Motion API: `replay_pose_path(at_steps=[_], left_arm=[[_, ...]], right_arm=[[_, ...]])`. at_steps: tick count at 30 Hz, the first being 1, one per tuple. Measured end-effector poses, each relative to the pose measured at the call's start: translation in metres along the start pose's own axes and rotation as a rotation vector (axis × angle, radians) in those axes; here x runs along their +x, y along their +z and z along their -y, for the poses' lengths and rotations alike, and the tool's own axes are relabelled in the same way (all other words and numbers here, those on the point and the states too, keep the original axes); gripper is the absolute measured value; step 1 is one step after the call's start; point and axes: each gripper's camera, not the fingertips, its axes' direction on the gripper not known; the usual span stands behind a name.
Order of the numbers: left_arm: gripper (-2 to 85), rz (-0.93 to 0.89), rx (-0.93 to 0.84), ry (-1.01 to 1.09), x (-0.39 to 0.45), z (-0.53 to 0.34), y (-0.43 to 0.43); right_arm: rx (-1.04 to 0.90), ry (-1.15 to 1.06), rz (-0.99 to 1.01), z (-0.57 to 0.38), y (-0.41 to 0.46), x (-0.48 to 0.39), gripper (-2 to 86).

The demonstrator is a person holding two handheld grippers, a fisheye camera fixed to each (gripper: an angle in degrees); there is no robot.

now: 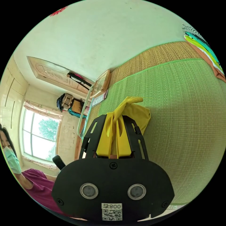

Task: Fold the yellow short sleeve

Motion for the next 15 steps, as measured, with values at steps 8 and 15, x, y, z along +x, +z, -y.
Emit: replay_pose_path(at_steps=[8, 15], left_arm=[[1.2, 0.084, 0.146, -0.194, -0.055, -0.056, -0.119], [1.2, 0.107, 0.265, -0.346, -0.099, -0.102, -0.201]], right_arm=[[-0.063, -0.064, -0.028, -0.002, 0.127, -0.057, 0.5], [-0.169, -0.108, -0.099, 0.000, 0.251, -0.091, 0.4]])
